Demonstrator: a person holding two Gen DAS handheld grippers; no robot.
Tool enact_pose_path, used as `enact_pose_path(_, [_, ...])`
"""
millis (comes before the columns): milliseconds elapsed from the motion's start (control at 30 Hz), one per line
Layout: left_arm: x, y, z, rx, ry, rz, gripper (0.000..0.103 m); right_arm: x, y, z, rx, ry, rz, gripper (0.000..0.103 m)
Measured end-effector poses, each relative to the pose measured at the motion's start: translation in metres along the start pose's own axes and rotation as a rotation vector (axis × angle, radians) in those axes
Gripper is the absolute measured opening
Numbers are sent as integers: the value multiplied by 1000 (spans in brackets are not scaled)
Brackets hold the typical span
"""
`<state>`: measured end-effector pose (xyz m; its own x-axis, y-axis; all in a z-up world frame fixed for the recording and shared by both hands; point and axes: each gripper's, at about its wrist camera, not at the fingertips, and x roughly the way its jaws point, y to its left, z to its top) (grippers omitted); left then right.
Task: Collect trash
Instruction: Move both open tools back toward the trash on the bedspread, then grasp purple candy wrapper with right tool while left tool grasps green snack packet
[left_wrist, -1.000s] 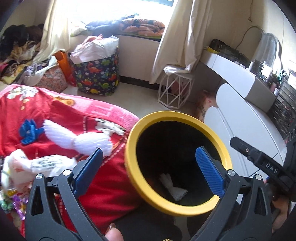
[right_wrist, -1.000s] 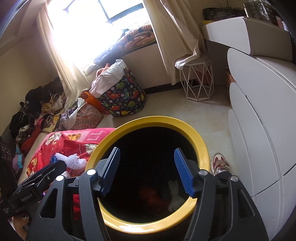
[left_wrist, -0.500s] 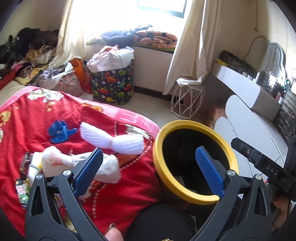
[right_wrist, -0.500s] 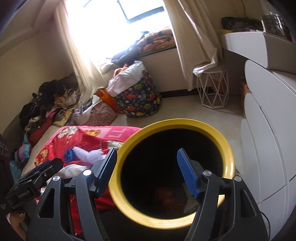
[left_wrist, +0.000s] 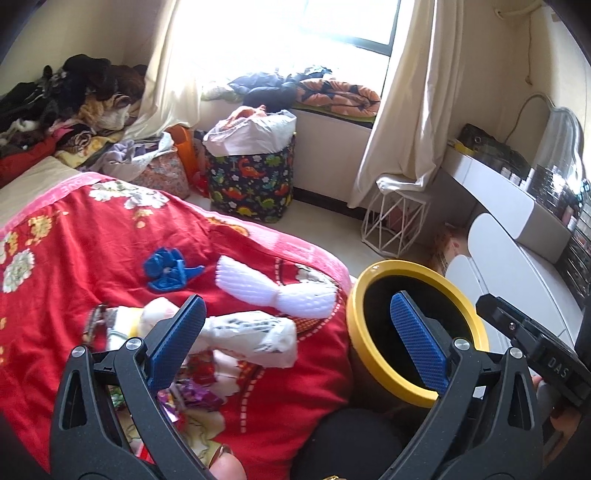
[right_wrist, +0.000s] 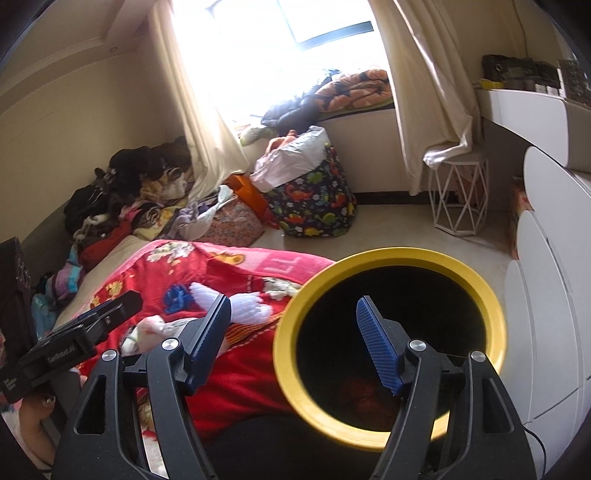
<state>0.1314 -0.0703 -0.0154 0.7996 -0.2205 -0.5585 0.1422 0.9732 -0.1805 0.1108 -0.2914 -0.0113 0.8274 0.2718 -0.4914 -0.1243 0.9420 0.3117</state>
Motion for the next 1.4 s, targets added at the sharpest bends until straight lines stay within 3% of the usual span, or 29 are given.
enact_pose_path(567, [-20,47,-3,-60,-17,74,92,17,51,-10,-94,70,126,69])
enact_pose_path(1167, [-35,111,-14,-182,-12,176,92,50,132,-40,-279,197,283,68])
enact_pose_path(1400, [-39,138,-23,-244,6,206,92,66,153,-51,-333,257,324,58])
